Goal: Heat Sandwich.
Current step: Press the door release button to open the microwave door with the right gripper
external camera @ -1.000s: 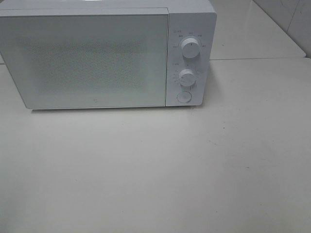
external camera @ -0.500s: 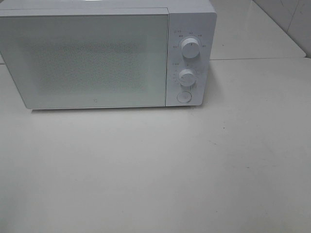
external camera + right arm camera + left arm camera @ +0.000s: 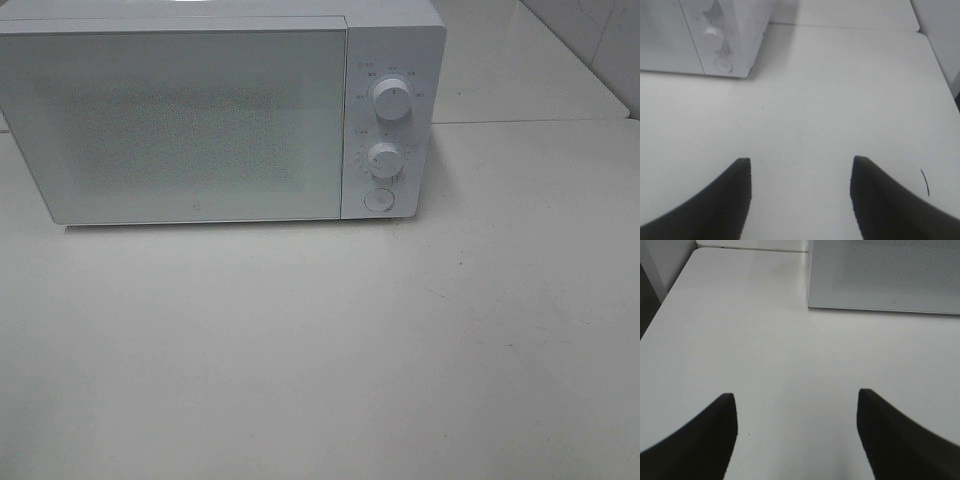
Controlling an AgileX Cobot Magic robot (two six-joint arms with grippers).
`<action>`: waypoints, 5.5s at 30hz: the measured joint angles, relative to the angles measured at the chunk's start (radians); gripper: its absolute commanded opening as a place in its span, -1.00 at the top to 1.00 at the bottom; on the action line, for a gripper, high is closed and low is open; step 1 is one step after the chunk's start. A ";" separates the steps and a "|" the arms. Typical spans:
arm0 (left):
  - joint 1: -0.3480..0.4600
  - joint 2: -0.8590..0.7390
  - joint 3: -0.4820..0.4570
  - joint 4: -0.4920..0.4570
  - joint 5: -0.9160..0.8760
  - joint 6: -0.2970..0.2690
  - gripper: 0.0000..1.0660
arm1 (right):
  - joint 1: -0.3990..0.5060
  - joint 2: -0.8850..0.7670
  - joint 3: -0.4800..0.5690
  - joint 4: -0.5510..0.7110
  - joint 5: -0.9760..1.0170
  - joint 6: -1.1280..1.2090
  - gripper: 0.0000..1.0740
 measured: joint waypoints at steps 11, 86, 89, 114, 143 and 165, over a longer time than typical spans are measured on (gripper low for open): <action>0.000 0.000 0.000 0.000 0.000 0.000 -0.23 | 0.000 0.203 0.000 -0.001 -0.345 0.000 -0.10; 0.000 0.000 0.000 0.000 0.000 0.000 -0.23 | 0.116 1.595 0.136 -0.079 -1.887 0.707 1.00; 0.000 0.000 0.000 0.000 0.000 0.000 -0.23 | 0.146 1.626 0.135 -0.052 -1.904 0.707 1.00; 0.000 0.000 0.000 0.000 0.000 0.000 -0.23 | 0.274 1.876 -0.046 0.054 -1.909 0.734 1.00; 0.000 0.000 0.000 0.000 0.000 0.000 -0.23 | 0.333 2.070 -0.274 0.118 -1.835 0.758 1.00; 0.000 0.000 0.000 0.000 0.000 0.000 -0.23 | 0.342 2.120 -0.345 0.228 -1.807 0.628 1.00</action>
